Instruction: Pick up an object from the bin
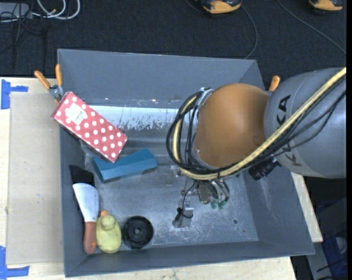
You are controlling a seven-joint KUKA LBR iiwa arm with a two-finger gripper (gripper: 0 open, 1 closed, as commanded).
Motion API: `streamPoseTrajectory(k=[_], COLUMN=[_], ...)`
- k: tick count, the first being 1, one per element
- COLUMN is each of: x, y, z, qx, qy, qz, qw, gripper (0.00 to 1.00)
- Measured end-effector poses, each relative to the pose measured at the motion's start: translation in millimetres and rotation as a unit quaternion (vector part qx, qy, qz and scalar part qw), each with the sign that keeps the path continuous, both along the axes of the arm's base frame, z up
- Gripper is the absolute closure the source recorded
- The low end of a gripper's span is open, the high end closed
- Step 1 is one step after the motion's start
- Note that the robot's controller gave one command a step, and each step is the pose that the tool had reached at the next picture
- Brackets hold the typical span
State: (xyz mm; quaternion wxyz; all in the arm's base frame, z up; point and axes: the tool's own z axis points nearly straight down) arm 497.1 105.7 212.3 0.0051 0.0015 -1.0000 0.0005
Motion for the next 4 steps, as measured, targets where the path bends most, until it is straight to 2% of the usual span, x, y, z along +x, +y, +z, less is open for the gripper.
streamPoseTrajectory(k=[1,2,3,4], x=[1.6,-8.2,-23.5,-21.8], y=[-1,35,72,64], z=[4,-57,-59,-85], qx=[0.0,0.001,0.002,0.001], qy=[-0.0037,-0.0027,-0.0028,-0.0012], qz=[-0.002,0.068,0.225,0.16], qw=[1.0,0.9977,0.9745,0.9871], gripper=[0.0,0.0,0.0,0.0])
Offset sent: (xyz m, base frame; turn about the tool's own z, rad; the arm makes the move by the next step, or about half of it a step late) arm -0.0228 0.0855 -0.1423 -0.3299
